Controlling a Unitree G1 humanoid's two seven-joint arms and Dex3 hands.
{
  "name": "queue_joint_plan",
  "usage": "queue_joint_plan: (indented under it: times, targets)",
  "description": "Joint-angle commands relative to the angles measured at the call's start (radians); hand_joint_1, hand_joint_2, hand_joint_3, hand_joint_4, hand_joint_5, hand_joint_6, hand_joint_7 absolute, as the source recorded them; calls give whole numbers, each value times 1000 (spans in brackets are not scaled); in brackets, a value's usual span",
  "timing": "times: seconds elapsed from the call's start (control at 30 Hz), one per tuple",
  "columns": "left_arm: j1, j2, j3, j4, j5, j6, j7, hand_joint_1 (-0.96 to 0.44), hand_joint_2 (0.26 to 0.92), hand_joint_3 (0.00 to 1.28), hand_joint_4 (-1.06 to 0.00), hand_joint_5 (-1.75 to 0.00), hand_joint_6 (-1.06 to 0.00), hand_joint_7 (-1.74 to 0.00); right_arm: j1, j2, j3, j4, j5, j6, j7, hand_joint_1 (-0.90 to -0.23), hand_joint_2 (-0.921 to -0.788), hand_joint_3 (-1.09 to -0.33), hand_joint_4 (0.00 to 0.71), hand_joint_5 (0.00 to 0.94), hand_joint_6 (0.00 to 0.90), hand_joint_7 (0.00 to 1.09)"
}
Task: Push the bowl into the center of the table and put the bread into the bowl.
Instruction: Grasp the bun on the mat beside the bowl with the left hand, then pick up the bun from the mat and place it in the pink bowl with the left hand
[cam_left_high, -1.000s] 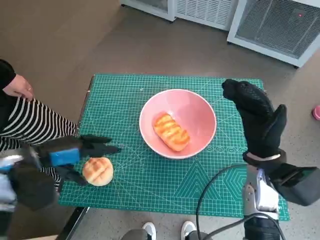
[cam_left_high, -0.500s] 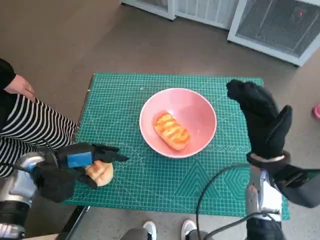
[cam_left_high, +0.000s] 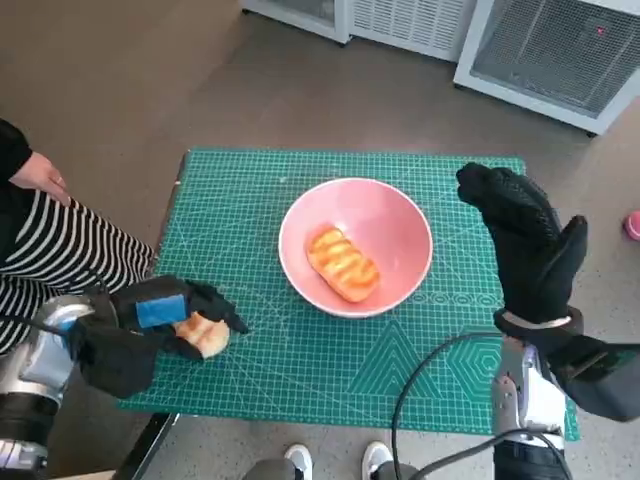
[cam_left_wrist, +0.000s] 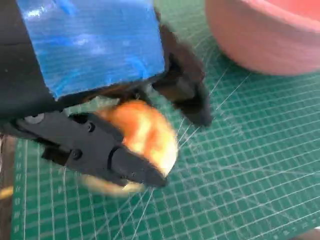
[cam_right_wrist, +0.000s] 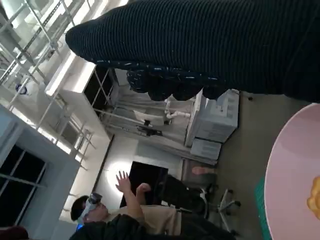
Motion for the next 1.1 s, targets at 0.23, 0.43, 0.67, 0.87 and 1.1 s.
queue_joint_plan:
  times: [0.23,0.43,0.67,0.87,1.1]
  targets:
    - [-28,51,88,-151,-161,53,-61,3,910,38,-714,-1201,-721,-1004,11,9,-1,14,-7,6,-15,-683,-921,-706,163,6,40,515]
    - [-72,56,137,-249,-240,123,-82,4,910,29,-725,-1195,-731,-990,5,8,-3,24,-7,-2,-11,-683,-921,-706,164,6,42,512]
    - [-190,15,168,-282,-308,158,-80,4,906,28,-733,-1155,-733,-1020,-4,5,-6,41,-8,-11,-10,-683,-921,-704,165,5,45,509]
    - [-333,-77,155,-262,-324,133,-52,3,903,27,-742,-1159,-742,-1001,-12,3,-8,55,-10,-18,-10,-682,-921,-705,165,4,46,506]
    - [-496,-211,115,-206,-263,129,9,3,893,29,-783,-1132,-745,-982,-12,5,-3,60,-15,-26,-11,-680,-921,-708,164,3,46,503]
